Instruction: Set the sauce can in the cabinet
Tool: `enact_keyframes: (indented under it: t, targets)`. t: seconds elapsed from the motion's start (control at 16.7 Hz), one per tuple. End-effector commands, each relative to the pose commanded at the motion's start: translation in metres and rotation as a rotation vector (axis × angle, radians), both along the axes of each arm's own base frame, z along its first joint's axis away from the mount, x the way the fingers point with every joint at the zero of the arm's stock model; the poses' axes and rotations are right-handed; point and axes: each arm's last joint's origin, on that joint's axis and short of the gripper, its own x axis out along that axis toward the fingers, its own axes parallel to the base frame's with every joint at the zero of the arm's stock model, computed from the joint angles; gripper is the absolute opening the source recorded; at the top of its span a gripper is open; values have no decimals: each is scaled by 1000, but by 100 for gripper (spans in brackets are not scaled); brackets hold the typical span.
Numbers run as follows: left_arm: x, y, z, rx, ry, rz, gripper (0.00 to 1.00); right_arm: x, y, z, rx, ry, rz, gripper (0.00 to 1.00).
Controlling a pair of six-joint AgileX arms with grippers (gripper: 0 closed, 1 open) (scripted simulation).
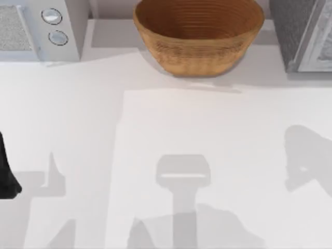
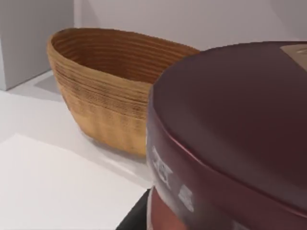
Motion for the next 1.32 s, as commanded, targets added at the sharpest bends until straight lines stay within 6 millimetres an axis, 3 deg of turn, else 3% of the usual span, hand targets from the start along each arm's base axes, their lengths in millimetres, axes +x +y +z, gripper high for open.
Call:
enact_keyframes:
  t: [0.24, 0.54, 1.02, 1.2, 1.32]
  targets:
    - [0, 0, 0, 0, 0, 0, 100, -25, -8, -36, 80, -71, -248, 0]
    - [0, 0, 0, 0, 0, 0, 100, -31, -13, -62, 134, -110, -406, 0]
    - [0, 0, 0, 0, 0, 0, 100, -30, -12, -60, 126, -73, -405, 0]
    - [0, 0, 0, 0, 0, 0, 100, -27, -11, -43, 100, 31, -413, 0]
    - [0, 0, 0, 0, 0, 0, 100, -21, -9, -18, 82, 90, -420, 0]
